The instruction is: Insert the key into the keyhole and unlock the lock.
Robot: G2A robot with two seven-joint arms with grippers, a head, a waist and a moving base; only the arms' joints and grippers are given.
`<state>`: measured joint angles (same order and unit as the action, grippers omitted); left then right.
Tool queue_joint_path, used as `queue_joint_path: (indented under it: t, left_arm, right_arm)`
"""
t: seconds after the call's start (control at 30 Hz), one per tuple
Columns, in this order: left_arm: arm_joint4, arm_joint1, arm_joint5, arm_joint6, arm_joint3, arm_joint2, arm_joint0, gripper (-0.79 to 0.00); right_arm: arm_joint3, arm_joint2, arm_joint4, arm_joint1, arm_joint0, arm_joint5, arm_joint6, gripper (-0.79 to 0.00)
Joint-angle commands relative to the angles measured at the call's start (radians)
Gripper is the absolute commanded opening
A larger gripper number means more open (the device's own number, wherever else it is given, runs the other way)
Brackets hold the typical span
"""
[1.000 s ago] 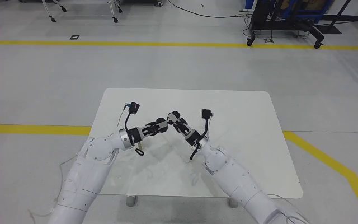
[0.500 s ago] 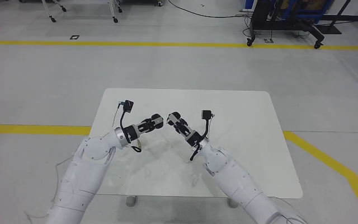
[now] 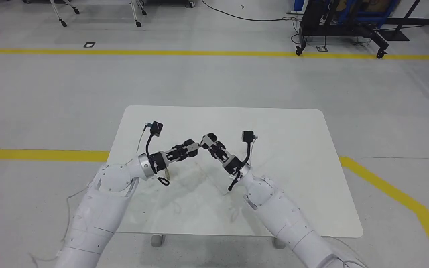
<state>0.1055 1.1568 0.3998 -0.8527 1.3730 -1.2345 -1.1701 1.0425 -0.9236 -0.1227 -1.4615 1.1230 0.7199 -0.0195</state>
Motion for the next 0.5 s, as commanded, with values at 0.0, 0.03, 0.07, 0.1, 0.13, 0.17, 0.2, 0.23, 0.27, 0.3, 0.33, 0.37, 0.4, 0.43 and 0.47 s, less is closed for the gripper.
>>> queue_joint_path:
  t: [0.0, 0.03, 0.07, 0.1, 0.13, 0.17, 0.2, 0.23, 0.27, 0.3, 0.33, 0.37, 0.4, 0.43, 0.47]
  left_arm:
    - [0.003, 0.0, 0.002, -0.004, -0.005, 0.004, 0.003, -0.582]
    - [0.003, 0.0, 0.003, -0.005, -0.006, 0.007, 0.005, -0.579]
    - [0.002, 0.0, 0.004, -0.005, -0.008, 0.01, 0.007, -0.573]
    - [0.002, 0.0, 0.003, -0.006, -0.011, 0.012, 0.009, -0.57]
    - [0.002, 0.001, 0.003, -0.006, -0.013, 0.015, 0.012, -0.563]
    - [0.001, 0.001, 0.004, -0.006, -0.016, 0.018, 0.014, -0.56]
    - [0.002, 0.001, 0.003, -0.006, -0.018, 0.02, 0.016, -0.56]
    - [0.002, 0.001, 0.004, -0.007, -0.021, 0.022, 0.017, -0.56]
    - [0.003, 0.001, 0.003, -0.007, -0.023, 0.024, 0.019, -0.563]
    - [0.004, 0.001, 0.003, -0.007, -0.025, 0.026, 0.021, -0.573]
    - [0.006, 0.001, 0.003, -0.007, -0.027, 0.027, 0.022, -0.579]
    - [0.008, 0.001, 0.004, -0.008, -0.029, 0.028, 0.024, -0.585]
    - [0.009, 0.001, 0.003, -0.008, -0.031, 0.03, 0.025, -0.597]
    - [0.01, 0.001, 0.002, -0.008, -0.032, 0.031, 0.027, -0.613]
    - [0.011, 0.001, 0.002, -0.008, -0.034, 0.032, 0.028, -0.637]
  right_arm:
    - [-0.001, 0.0, -0.001, -0.001, 0.0, -0.001, -0.002, -0.785]
    - [-0.001, 0.0, -0.001, -0.002, -0.001, -0.002, -0.003, -0.785]
    - [-0.002, 0.0, -0.001, -0.003, -0.001, -0.002, -0.003, -0.785]
    - [-0.002, -0.001, -0.002, -0.004, -0.001, -0.002, -0.004, -0.785]
    - [-0.003, -0.002, -0.002, -0.005, -0.001, -0.002, -0.004, -0.785]
    - [-0.003, -0.003, -0.003, -0.005, -0.002, -0.002, -0.005, -0.785]
    - [-0.003, -0.004, -0.003, -0.006, -0.002, -0.001, -0.005, -0.785]
    - [-0.004, -0.005, -0.003, -0.006, -0.001, -0.001, -0.005, -0.785]
    - [-0.004, -0.006, -0.004, -0.007, -0.001, -0.001, -0.006, -0.785]
    - [-0.005, -0.007, -0.005, -0.007, -0.001, -0.001, -0.007, -0.785]
    - [-0.005, -0.008, -0.007, -0.008, -0.001, -0.002, -0.007, -0.785]
    - [-0.005, -0.008, -0.008, -0.008, -0.001, -0.003, -0.008, -0.785]
    - [-0.005, -0.009, -0.009, -0.009, 0.0, -0.003, -0.009, -0.785]
    - [-0.005, -0.009, -0.011, -0.009, 0.0, -0.003, -0.01, -0.785]
    - [-0.005, -0.01, -0.013, -0.01, 0.0, -0.003, -0.011, -0.785]
